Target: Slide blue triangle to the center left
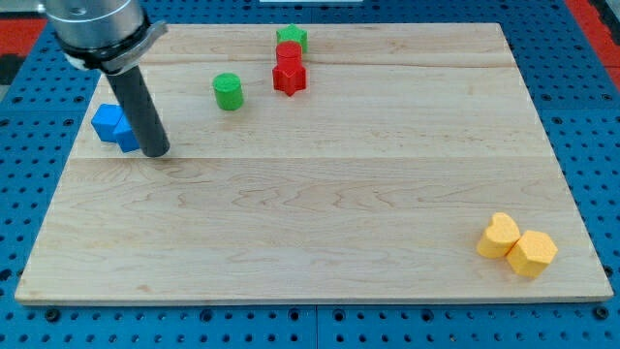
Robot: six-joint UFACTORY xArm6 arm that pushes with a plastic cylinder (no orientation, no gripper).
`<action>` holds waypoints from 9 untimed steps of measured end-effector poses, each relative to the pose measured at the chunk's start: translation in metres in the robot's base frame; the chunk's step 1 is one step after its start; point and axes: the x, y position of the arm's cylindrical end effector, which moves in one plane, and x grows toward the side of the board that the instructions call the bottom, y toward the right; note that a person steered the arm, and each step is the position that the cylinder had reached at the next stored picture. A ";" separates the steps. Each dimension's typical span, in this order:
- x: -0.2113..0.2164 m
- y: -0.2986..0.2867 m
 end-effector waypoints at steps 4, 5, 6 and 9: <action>-0.031 -0.005; -0.023 -0.013; -0.020 -0.016; -0.020 -0.061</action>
